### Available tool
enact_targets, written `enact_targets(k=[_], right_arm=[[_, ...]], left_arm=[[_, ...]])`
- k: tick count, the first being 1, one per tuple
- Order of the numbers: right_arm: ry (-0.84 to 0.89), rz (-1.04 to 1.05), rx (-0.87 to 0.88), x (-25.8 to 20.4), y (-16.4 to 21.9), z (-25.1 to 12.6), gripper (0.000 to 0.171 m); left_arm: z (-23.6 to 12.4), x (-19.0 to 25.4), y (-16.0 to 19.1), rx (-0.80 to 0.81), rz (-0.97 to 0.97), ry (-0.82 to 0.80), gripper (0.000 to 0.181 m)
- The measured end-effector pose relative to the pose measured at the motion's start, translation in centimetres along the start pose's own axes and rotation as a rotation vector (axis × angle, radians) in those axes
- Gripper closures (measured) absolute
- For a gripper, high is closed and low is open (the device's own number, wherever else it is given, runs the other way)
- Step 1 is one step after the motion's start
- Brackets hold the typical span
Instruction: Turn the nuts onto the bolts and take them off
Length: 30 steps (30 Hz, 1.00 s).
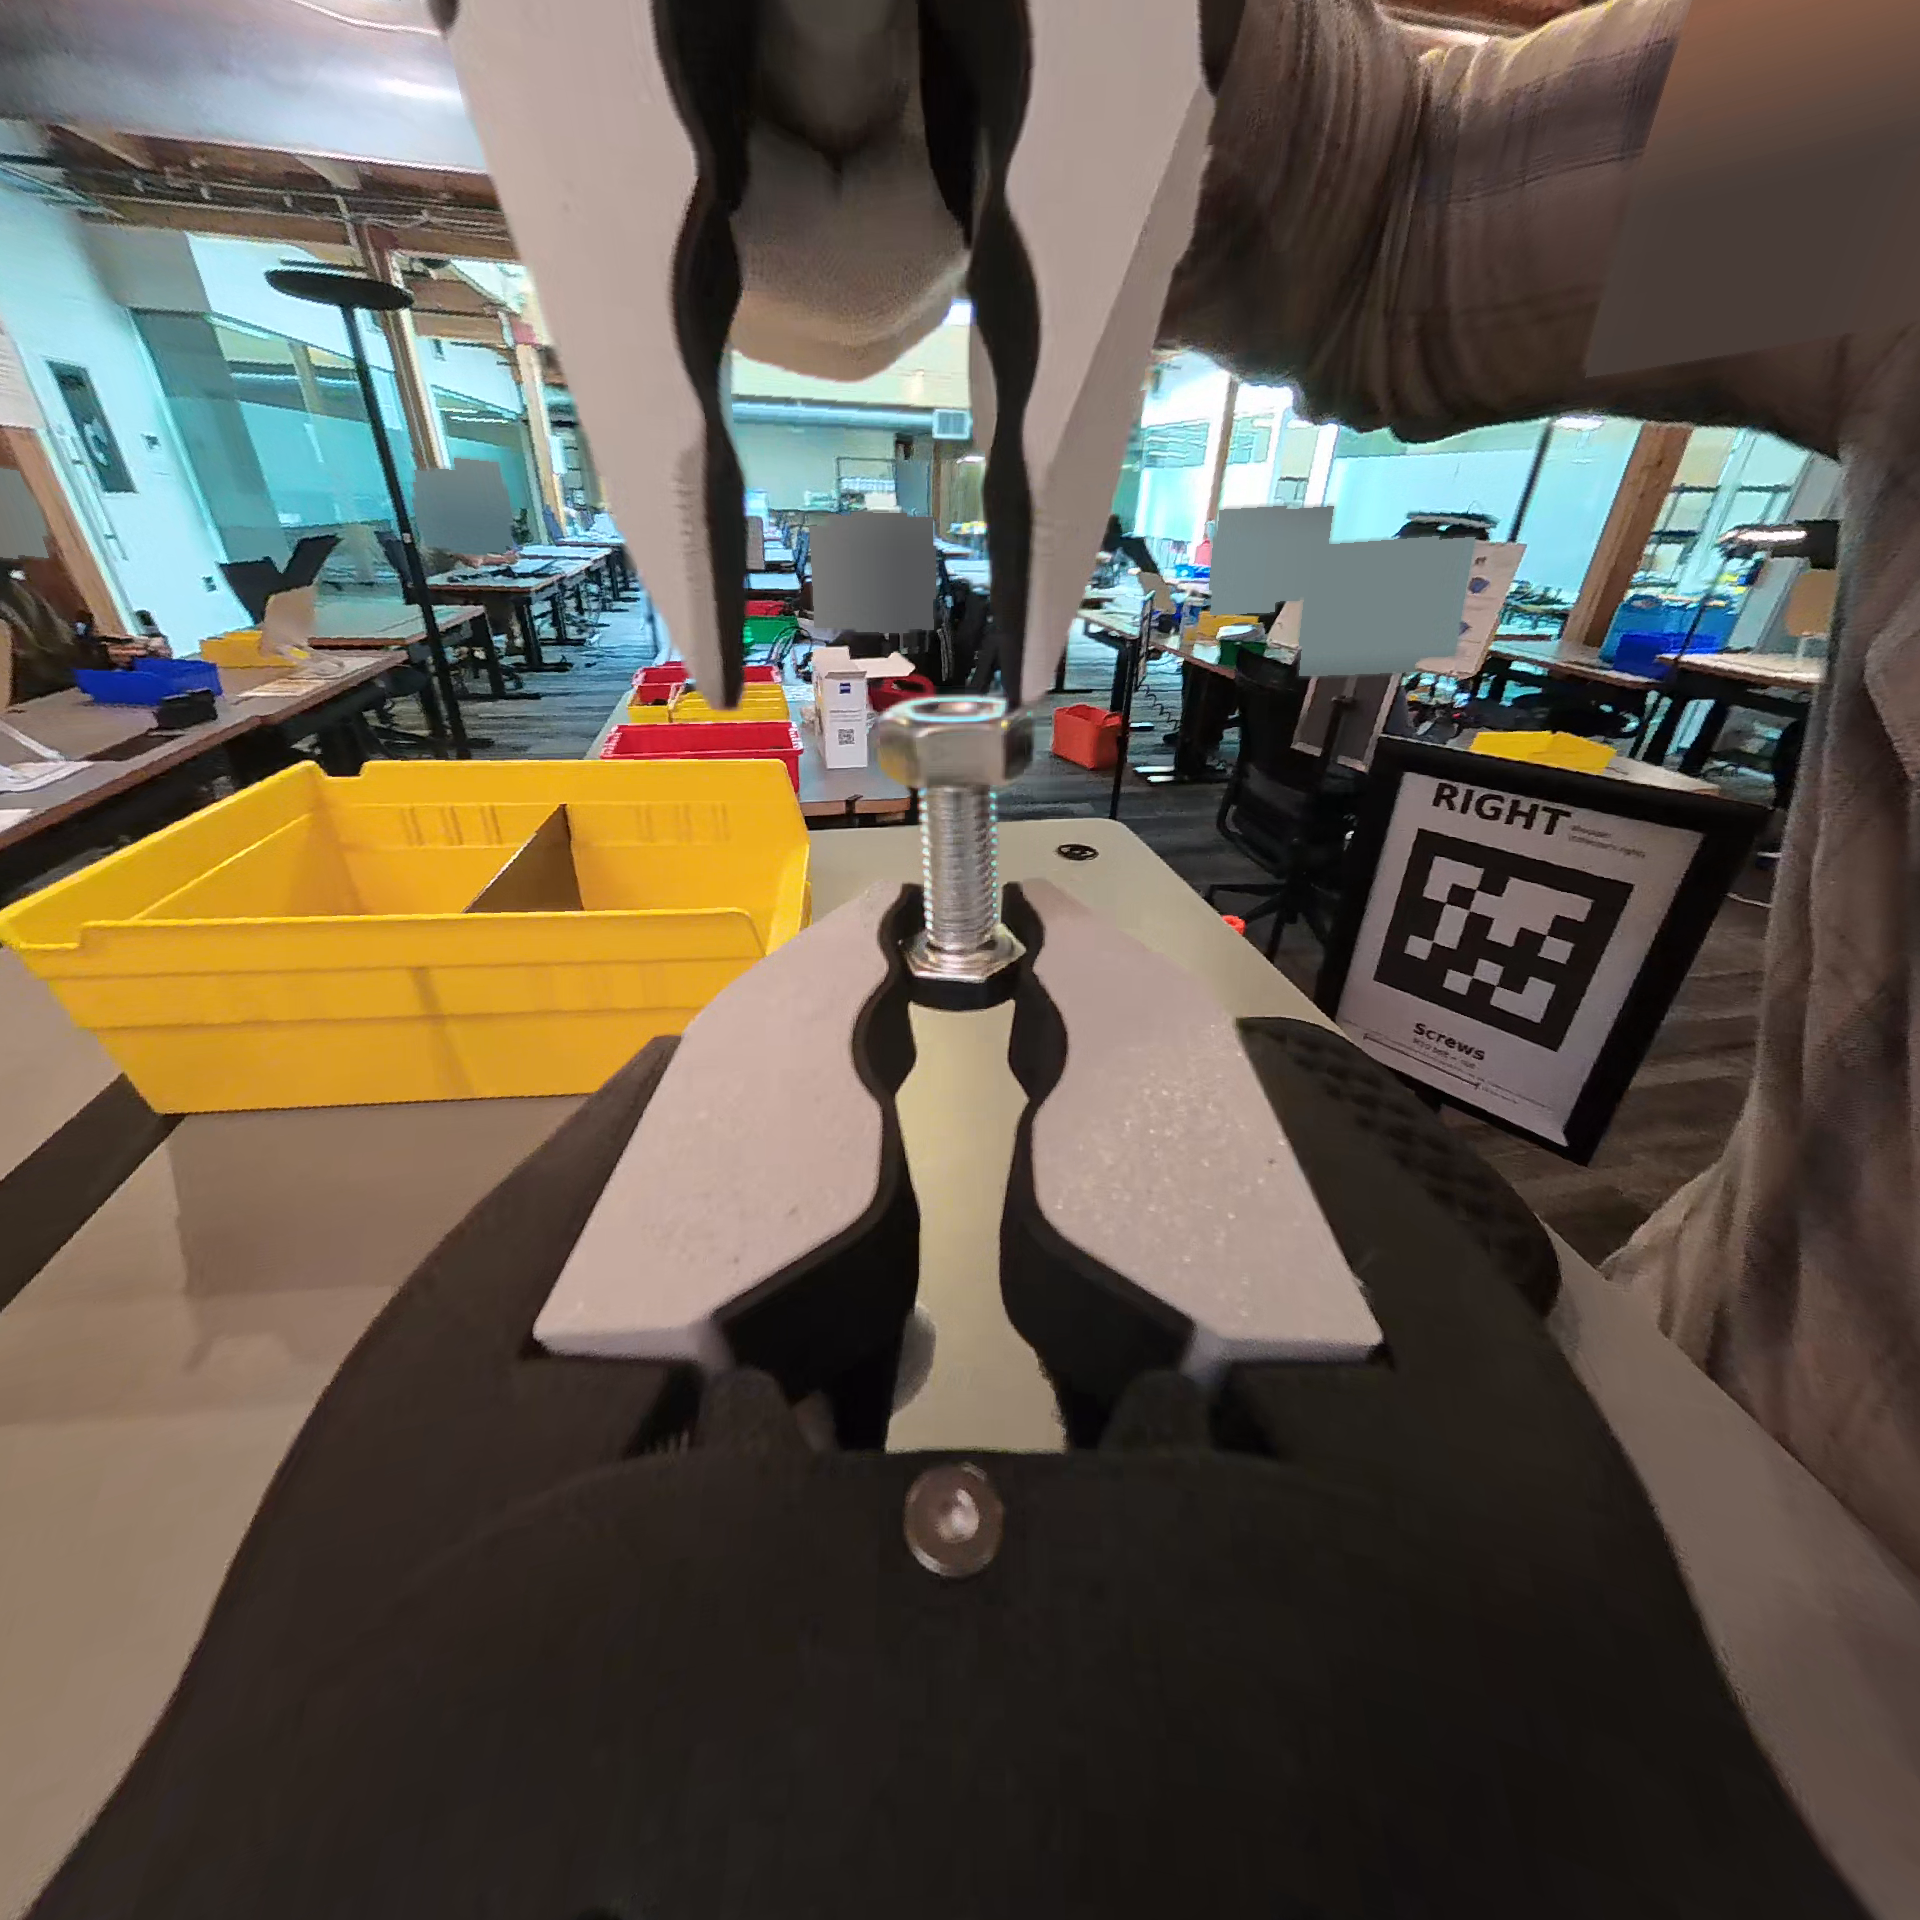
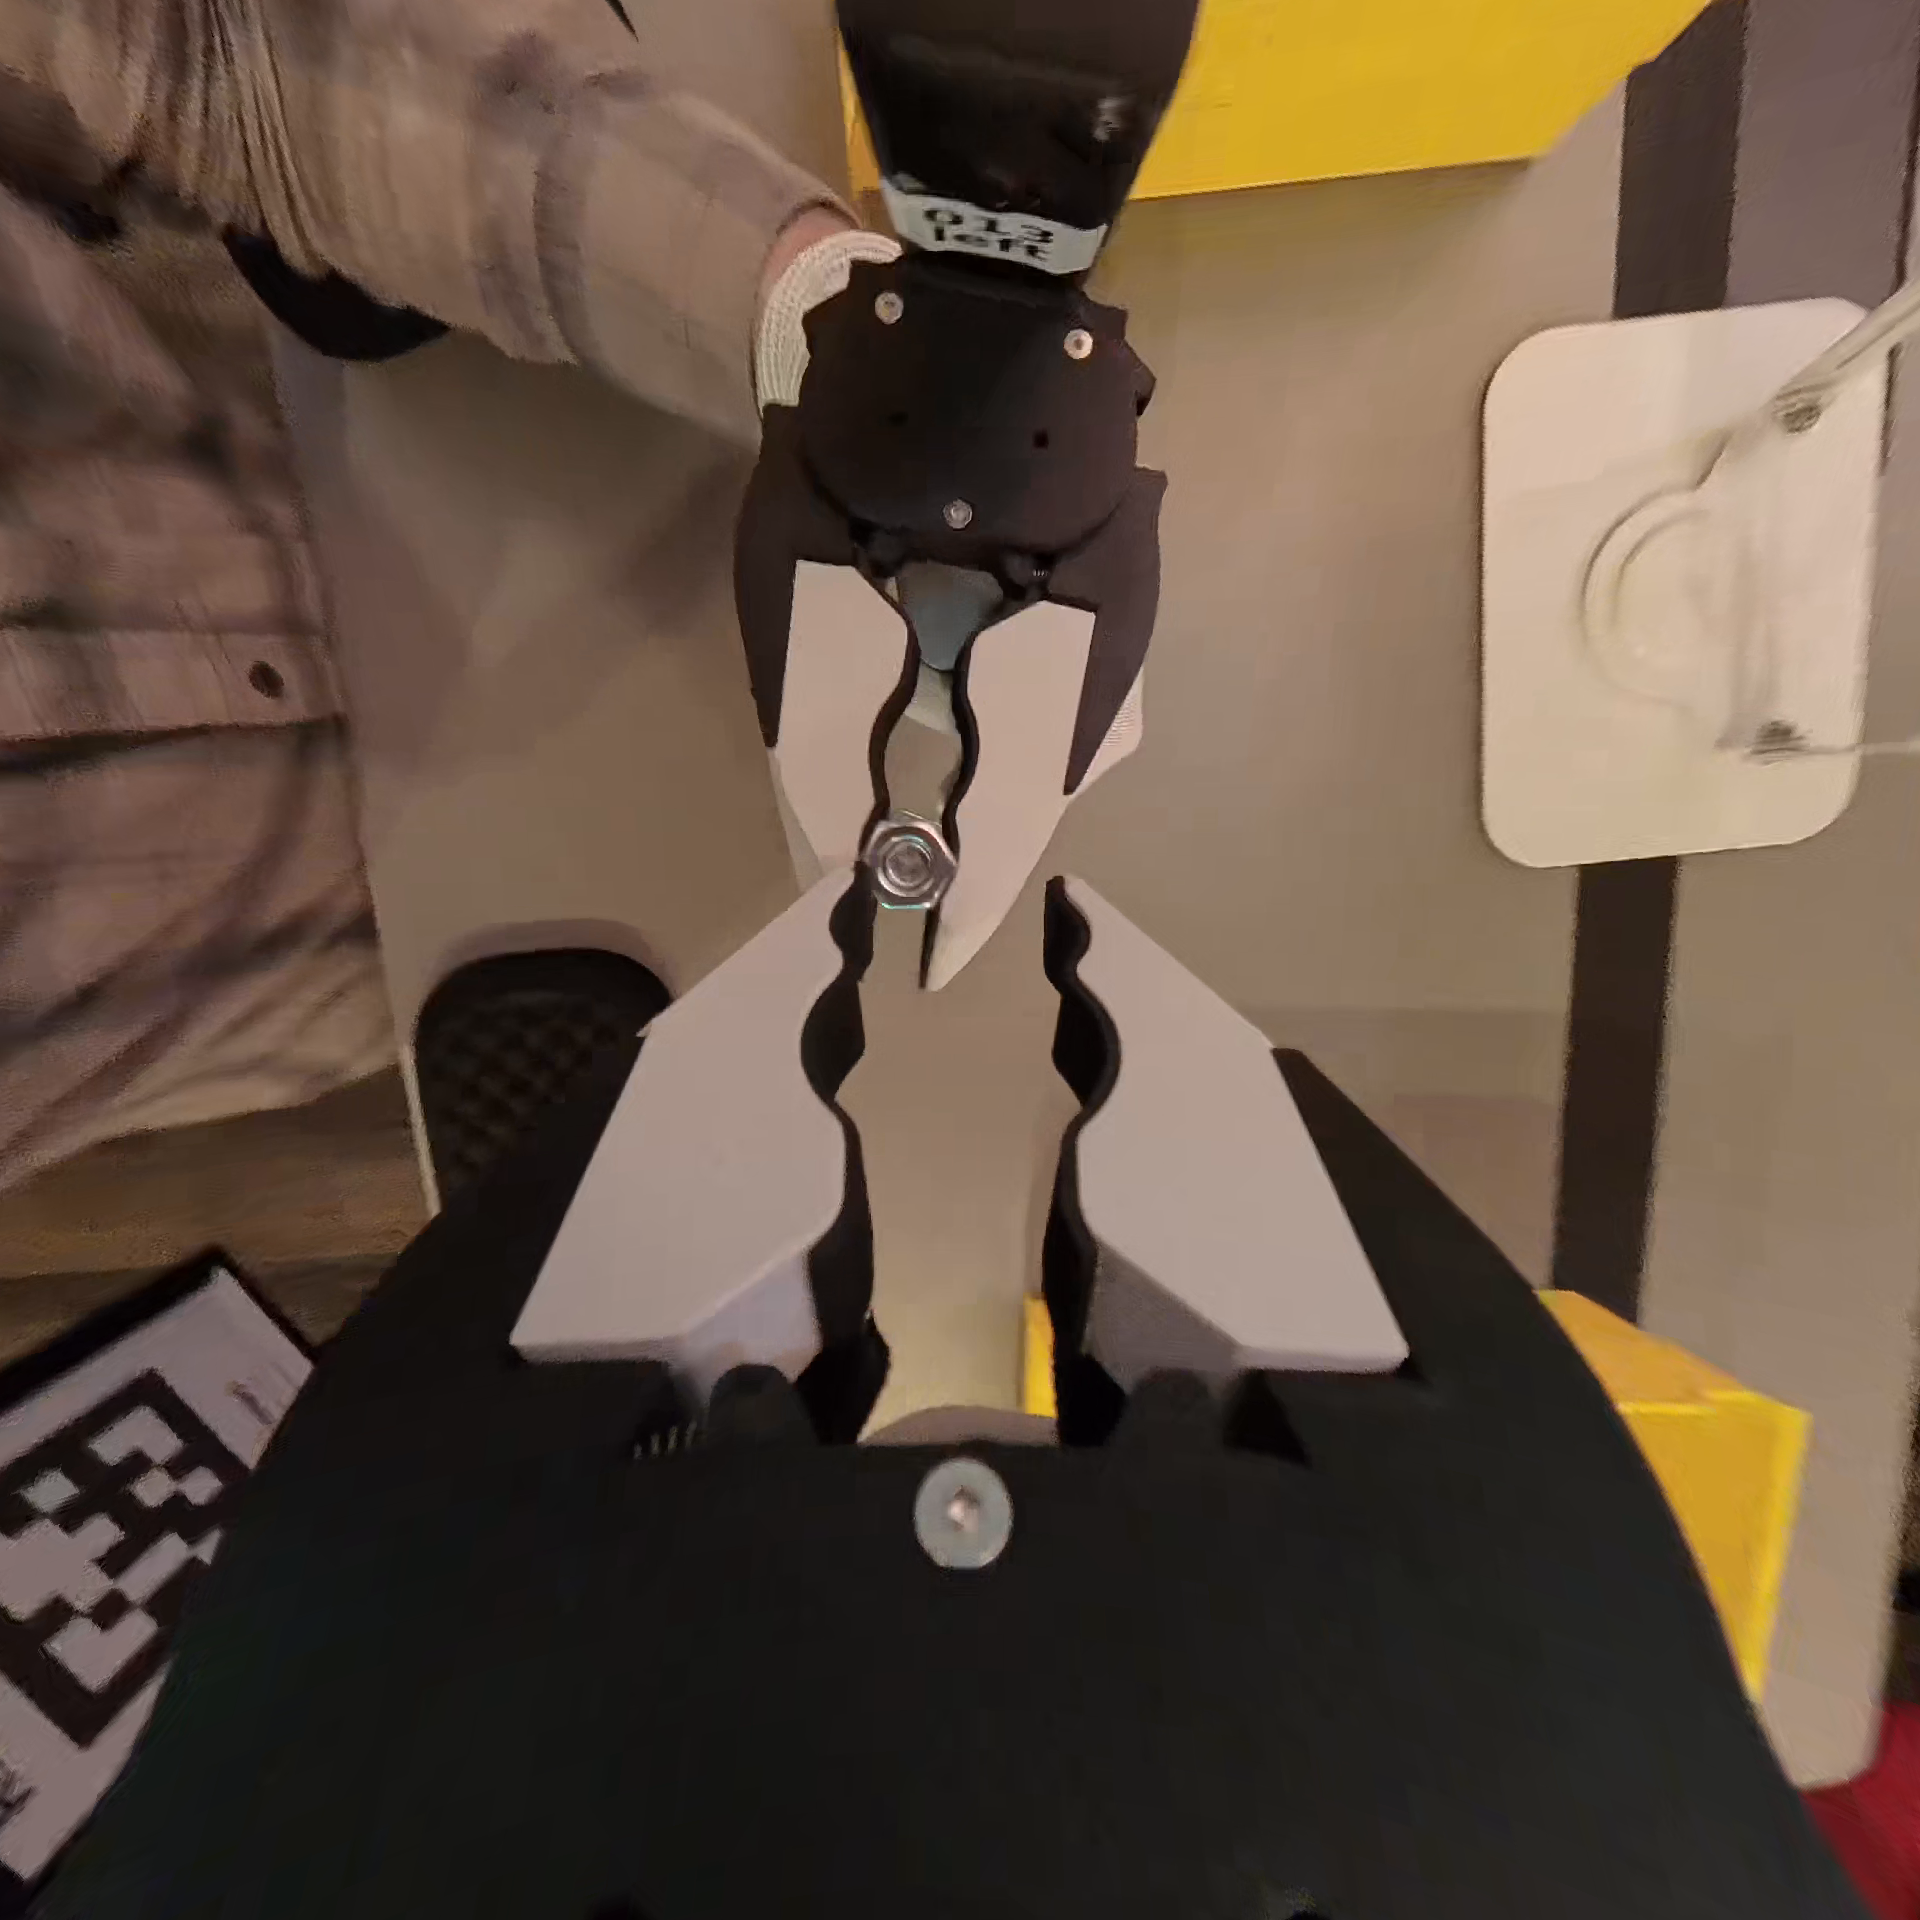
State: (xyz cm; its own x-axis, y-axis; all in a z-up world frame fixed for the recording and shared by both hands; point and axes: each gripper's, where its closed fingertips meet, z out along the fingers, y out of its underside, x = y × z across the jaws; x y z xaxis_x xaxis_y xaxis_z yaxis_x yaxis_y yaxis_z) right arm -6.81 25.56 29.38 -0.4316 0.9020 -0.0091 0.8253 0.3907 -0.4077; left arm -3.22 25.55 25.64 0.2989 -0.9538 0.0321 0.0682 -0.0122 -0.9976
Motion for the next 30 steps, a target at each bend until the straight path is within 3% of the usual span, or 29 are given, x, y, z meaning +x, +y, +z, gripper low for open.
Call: enact_targets(k=[9,13,16,20,23,26,28,30], right_arm=[[-0.059,0.064,-0.004,-0.9,-0.2,1.2,0.155],[-0.038,-0.060,-0.036,-1.0,-0.1,1.2,0.155],[-0.003,-0.338,-0.093,-1.6,0.1,1.2,0.155],[0.079,-0.924,-0.267,-2.5,1.1,1.3,0.155],[0.075,-1.130,-0.373,-3.1,1.5,1.6,0.155],[0.115,-1.056,-0.361,-2.4,0.8,1.5,0.151],[0.126,-0.879,-0.273,-2.0,-0.3,1.0,0.123],[0.134,-0.622,-0.158,-1.4,-1.7,0.2,0.126]], left_arm=[[-0.1,-0.2,-0.2,-0.011,0.024,-0.025,0.167],[-0.1,0.0,-0.2,-0.014,0.012,-0.005,0.167],[0.0,0.7,-0.1,-0.017,0.005,0.036,0.167],[0.4,2.1,0.4,-0.023,-0.030,0.129,0.167],[0.8,2.9,0.9,-0.035,-0.030,0.167,0.167],[0.8,2.3,0.9,-0.024,-0.028,0.134,0.167],[0.6,1.5,0.6,-0.016,-0.009,0.084,0.167],[0.3,0.2,0.2,-0.002,0.012,0.002,0.167]])
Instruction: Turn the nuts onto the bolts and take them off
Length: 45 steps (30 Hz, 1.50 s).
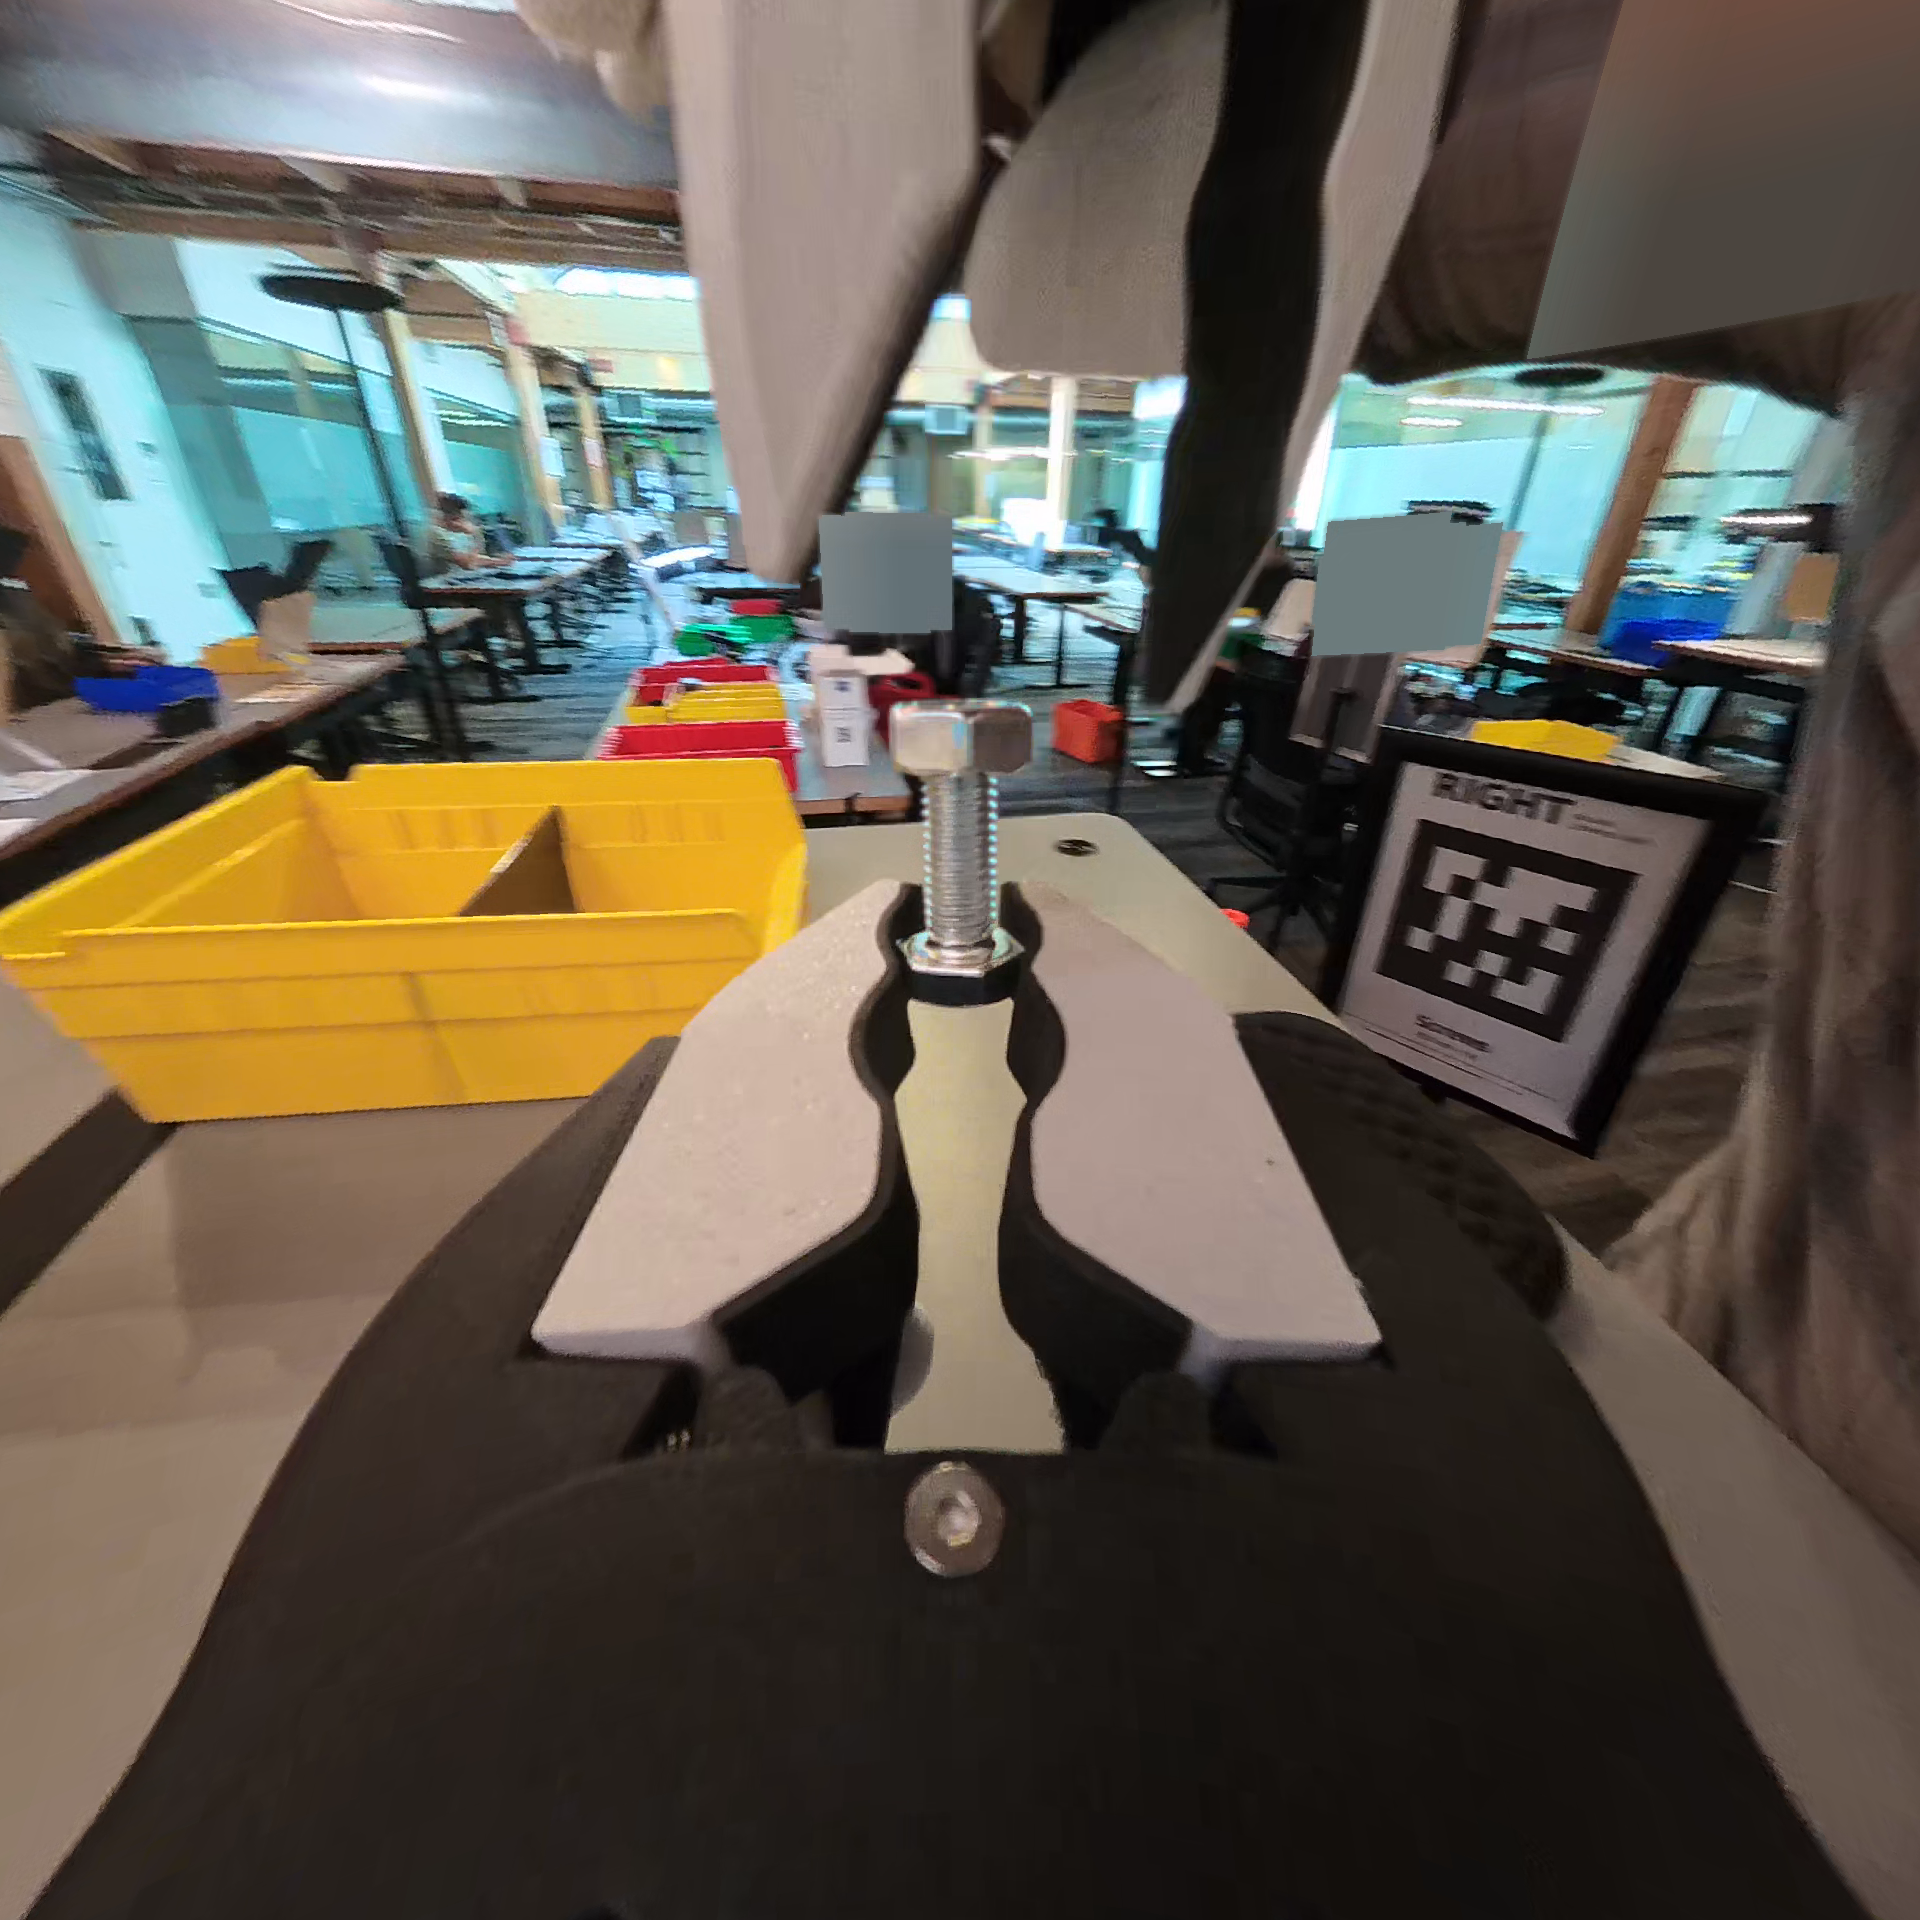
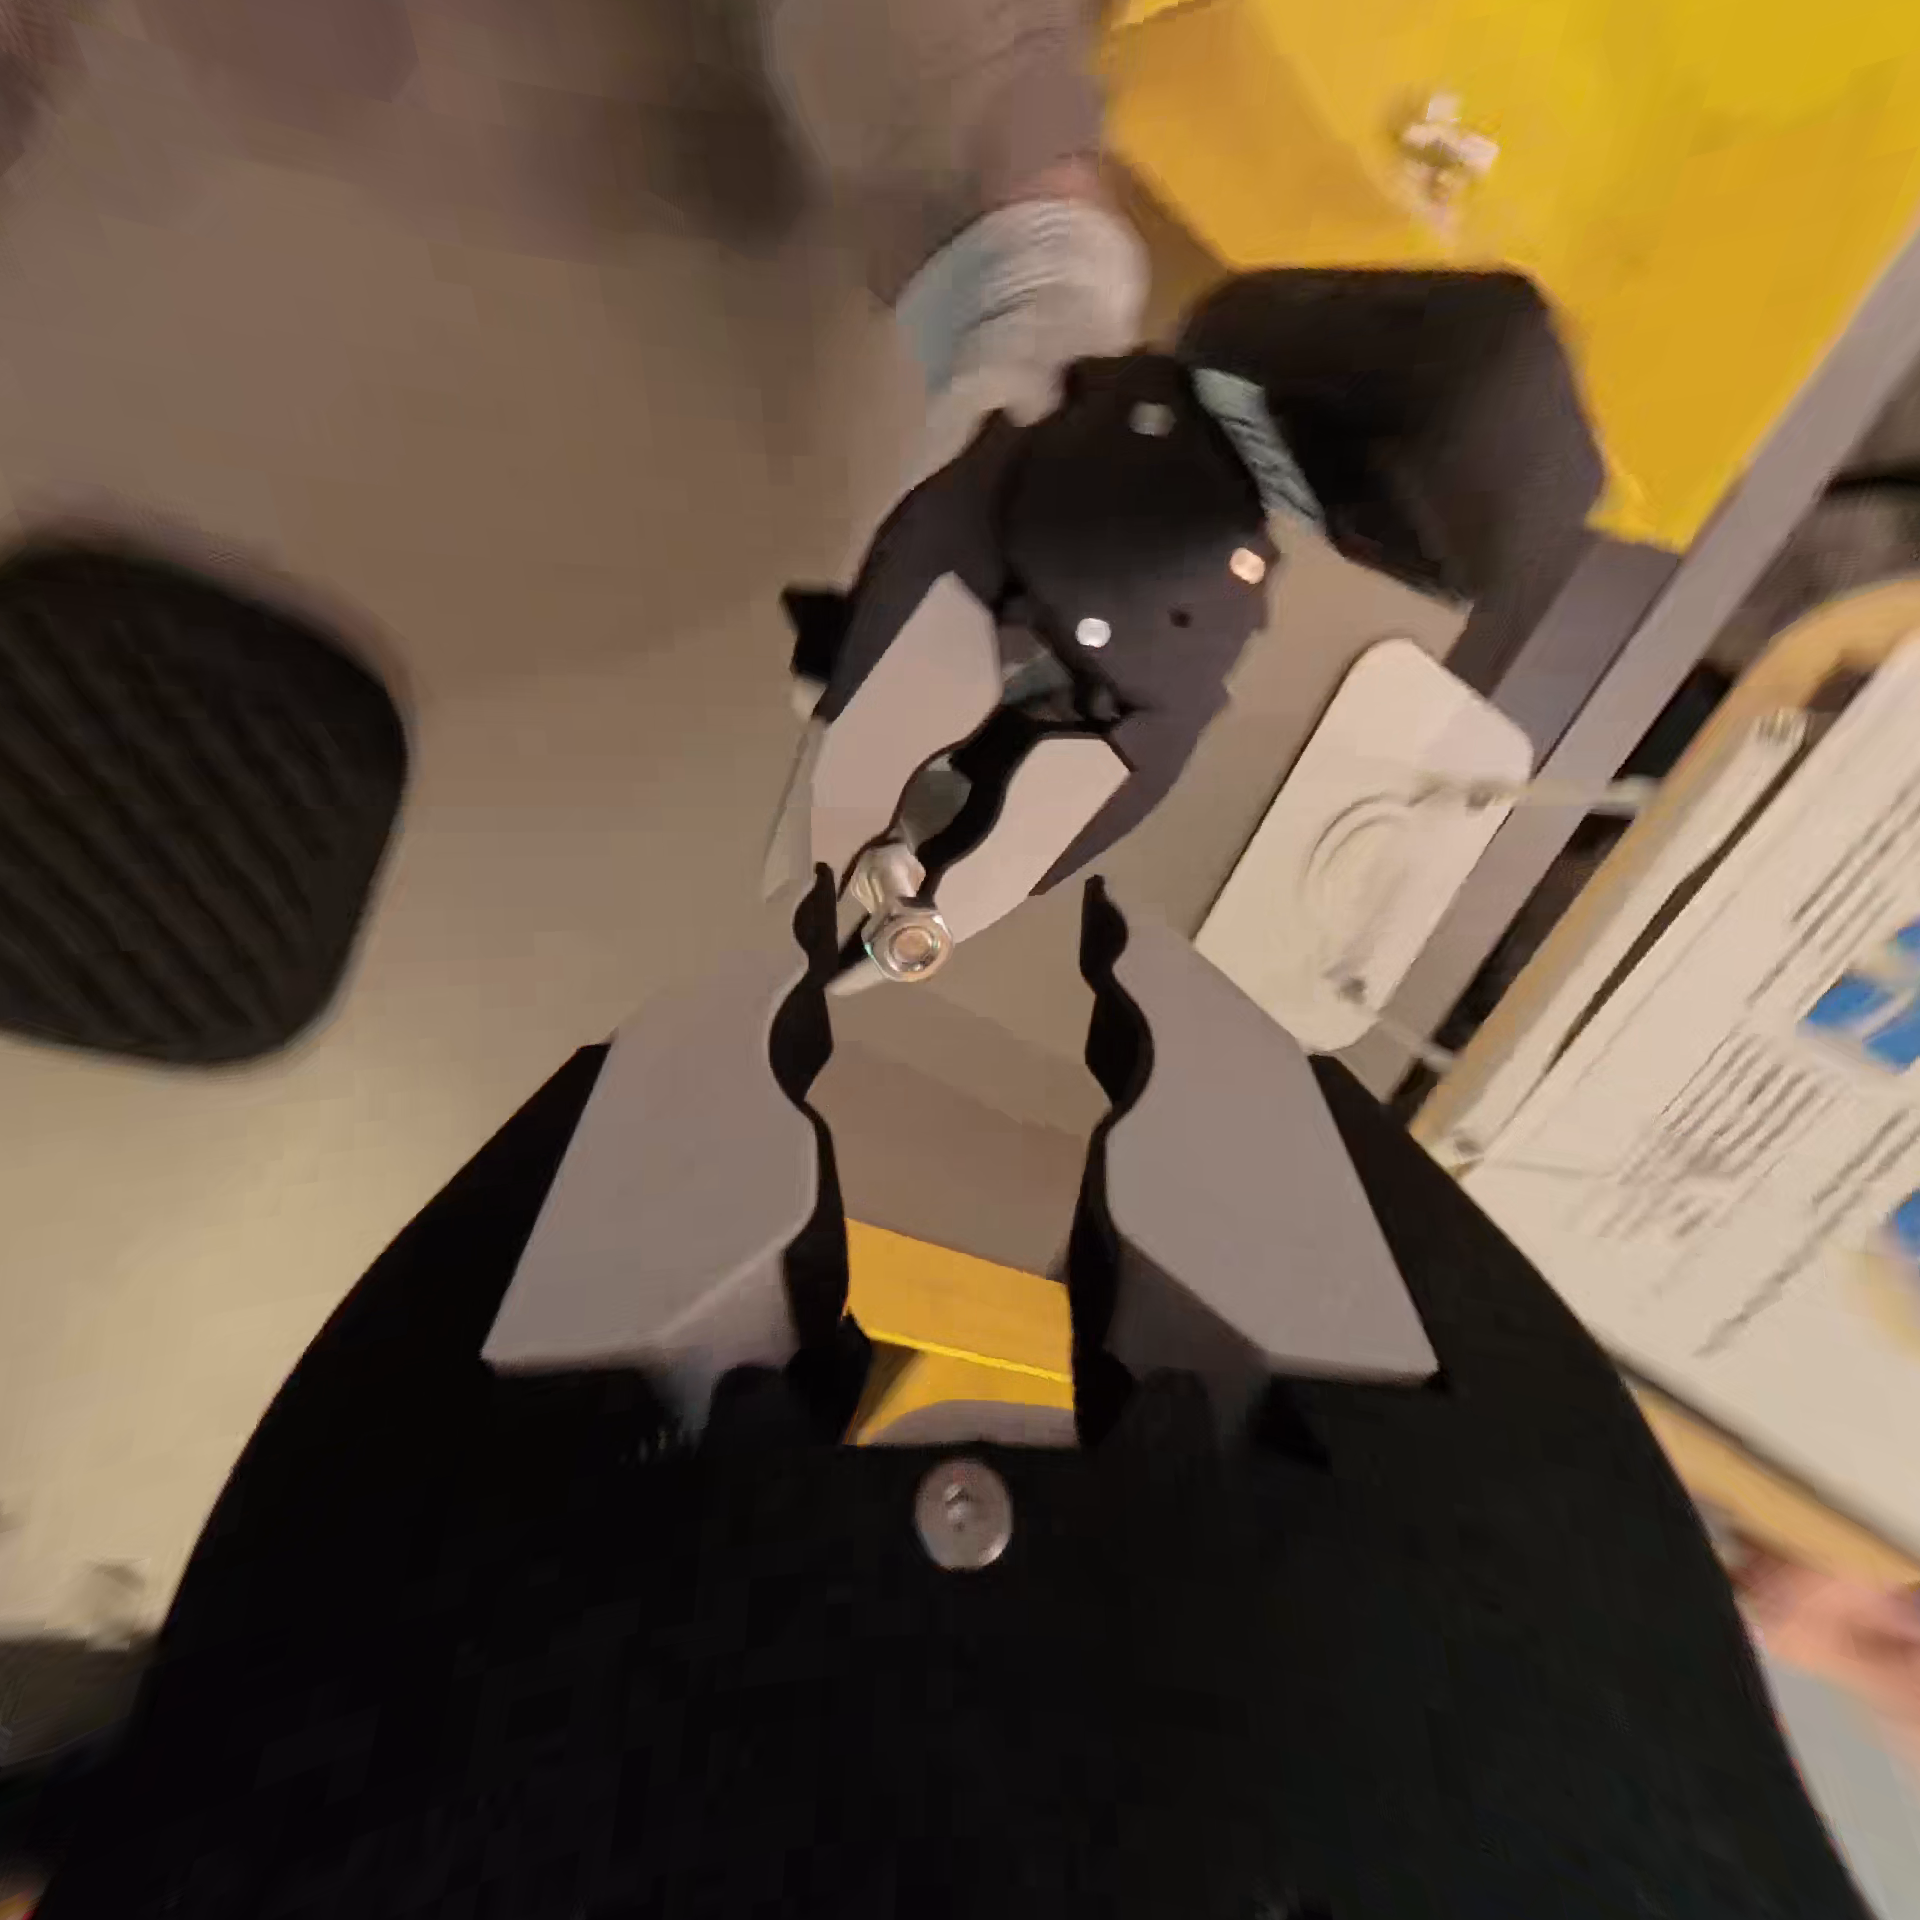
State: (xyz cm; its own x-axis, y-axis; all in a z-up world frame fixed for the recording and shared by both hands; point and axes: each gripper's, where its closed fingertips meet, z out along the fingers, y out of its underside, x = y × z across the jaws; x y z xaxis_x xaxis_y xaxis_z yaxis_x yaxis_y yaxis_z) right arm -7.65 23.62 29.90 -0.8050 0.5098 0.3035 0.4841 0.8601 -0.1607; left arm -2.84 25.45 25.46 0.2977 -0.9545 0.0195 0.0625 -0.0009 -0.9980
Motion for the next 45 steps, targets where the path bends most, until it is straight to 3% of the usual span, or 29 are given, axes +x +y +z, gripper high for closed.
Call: enact_targets(k=[3,6,13,16,20,27,29,34,35,36,37,45], right_arm=[[-0.056,0.407,0.114,1.1,0.5,-0.8,0.129],[-0.086,0.636,0.153,1.6,2.1,-0.5,0.133],[-0.091,0.738,0.154,1.0,3.3,1.3,0.154],[-0.075,0.710,0.155,1.1,3.3,1.3,0.154],[-0.069,0.536,0.120,0.9,3.1,1.2,0.154],[-0.015,-0.281,-0.147,-0.9,3.6,1.6,0.155],[-0.024,-0.454,-0.144,-1.4,3.2,1.7,0.155],[0.015,-0.650,-0.208,-1.7,2.5,1.5,0.155],[0.041,-0.637,-0.222,-1.3,2.5,1.5,0.154],[0.080,-0.616,-0.227,-0.8,2.4,1.5,0.134],[0.094,-0.568,-0.233,-0.4,2.6,1.3,0.127],[-0.045,0.446,0.110,1.1,1.4,-0.5,0.136]], left_arm=[[-0.3,-1.8,-0.4,0.010,0.039,-0.128,0.167],[-0.4,-3.1,-0.4,0.008,0.060,-0.223,0.167],[-0.3,-3.8,-0.4,-0.008,0.093,-0.296,0.167],[-0.4,-3.8,-0.5,-0.004,0.086,-0.291,0.167],[-0.3,-3.4,-0.4,-0.013,0.079,-0.256,0.167],[0.5,-1.4,0.7,-0.037,0.017,-0.097,0.167],[0.7,-0.4,1.0,-0.033,-0.002,-0.026,0.167],[0.6,0.5,0.8,-0.018,-0.016,0.035,0.167],[0.5,0.2,0.8,-0.017,-0.015,0.023,0.167],[0.4,-0.1,0.6,-0.009,-0.015,0.004,0.167],[0.2,-0.4,0.4,0.000,-0.012,-0.013,0.167],[-0.5,-3.3,-0.1,0.023,0.022,-0.204,0.167]])
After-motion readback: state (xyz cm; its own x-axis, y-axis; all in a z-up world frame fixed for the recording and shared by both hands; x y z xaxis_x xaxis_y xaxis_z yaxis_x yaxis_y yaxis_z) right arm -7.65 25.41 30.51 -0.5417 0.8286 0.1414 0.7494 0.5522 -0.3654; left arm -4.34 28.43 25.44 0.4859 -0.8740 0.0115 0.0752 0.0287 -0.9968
